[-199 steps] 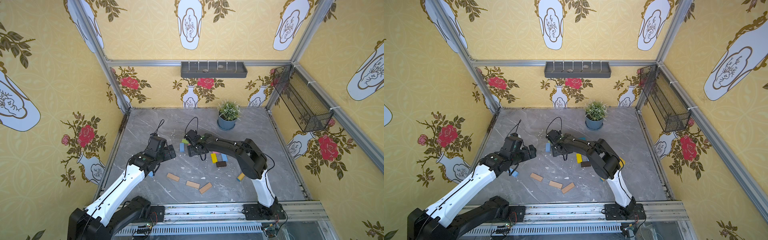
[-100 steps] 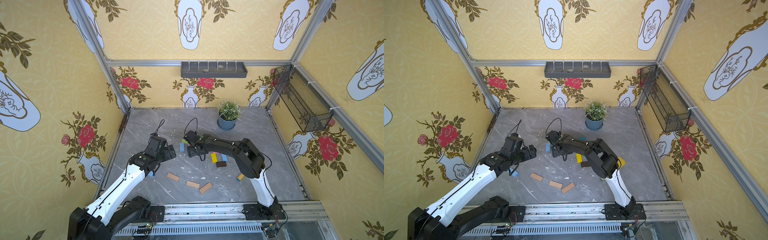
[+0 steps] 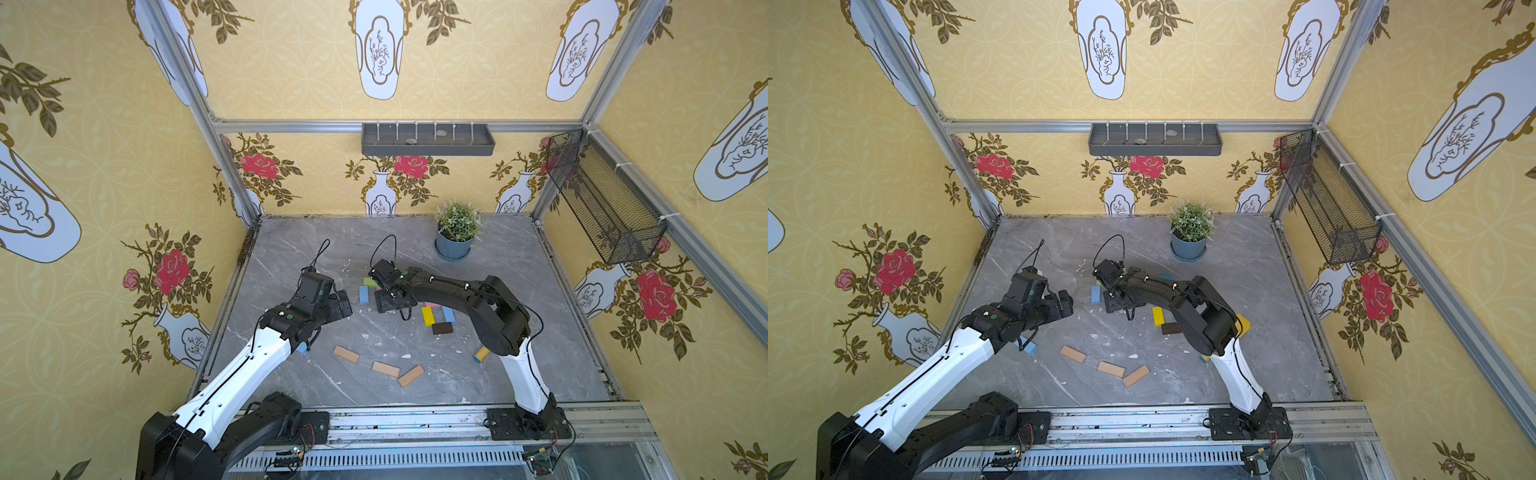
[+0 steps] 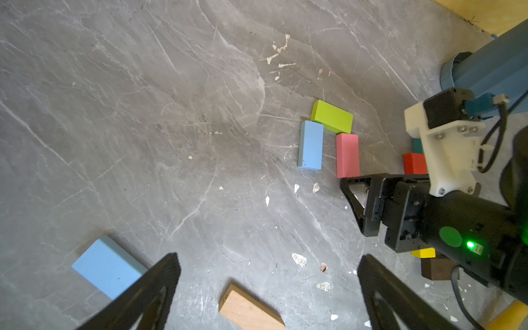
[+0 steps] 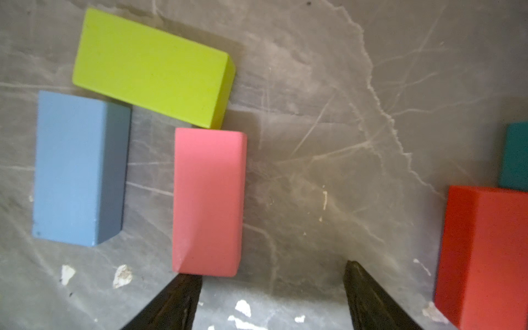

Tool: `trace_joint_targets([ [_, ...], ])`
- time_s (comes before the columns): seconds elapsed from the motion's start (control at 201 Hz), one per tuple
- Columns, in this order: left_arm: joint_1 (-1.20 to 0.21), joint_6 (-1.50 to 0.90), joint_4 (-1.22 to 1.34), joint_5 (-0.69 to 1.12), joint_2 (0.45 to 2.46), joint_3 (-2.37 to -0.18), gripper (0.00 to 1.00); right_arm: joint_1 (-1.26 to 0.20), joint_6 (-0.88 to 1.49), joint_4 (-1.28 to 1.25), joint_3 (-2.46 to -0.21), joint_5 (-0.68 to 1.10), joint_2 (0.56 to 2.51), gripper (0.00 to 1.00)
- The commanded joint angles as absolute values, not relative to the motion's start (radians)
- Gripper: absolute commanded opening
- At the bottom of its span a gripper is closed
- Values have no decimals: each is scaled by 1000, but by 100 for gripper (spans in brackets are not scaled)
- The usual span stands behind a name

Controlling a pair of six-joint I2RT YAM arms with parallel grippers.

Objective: Assemble the number 8 with building blocks
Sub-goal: Assemble the building block at the center of the board, then pick up the building block from the center of the board.

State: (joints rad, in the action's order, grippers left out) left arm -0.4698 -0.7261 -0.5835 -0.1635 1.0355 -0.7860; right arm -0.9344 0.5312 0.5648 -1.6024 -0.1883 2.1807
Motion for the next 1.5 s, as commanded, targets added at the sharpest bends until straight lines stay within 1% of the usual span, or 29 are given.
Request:
trace_joint_targets([
  [0.0,-469,-721,-563,-160,1040,-778,100,-933,536,552,-1603,-172,2192,80],
  [0.428,-469,-720,-560,-157,1047,-781,100,-933,529,539,-1617,-137,2201,80],
  [0.563,-469,-720,-561,-157,1050,-783,100,-935,521,522,-1604,-110,2176,80],
  [0.702,-469,-726,-571,-171,1041,-784,100,-935,510,493,-1569,-73,2095,80],
  [0.831,-469,-751,-600,-208,1024,-785,100,-930,498,453,-1523,-29,1983,83],
  [0.991,-463,-832,-709,-304,991,-789,100,-907,498,372,-1425,32,1838,87],
  [1.105,-445,-890,-784,-328,957,-772,100,-884,502,325,-1348,54,1755,89],
  [1.22,-381,-945,-834,-308,927,-741,100,-856,508,283,-1275,76,1691,90],
  [1.424,-330,-1050,-868,-246,885,-663,100,-802,521,210,-1168,134,1629,91],
  [1.498,-322,-1091,-888,-238,887,-648,96,-788,524,193,-1143,149,1617,91],
])
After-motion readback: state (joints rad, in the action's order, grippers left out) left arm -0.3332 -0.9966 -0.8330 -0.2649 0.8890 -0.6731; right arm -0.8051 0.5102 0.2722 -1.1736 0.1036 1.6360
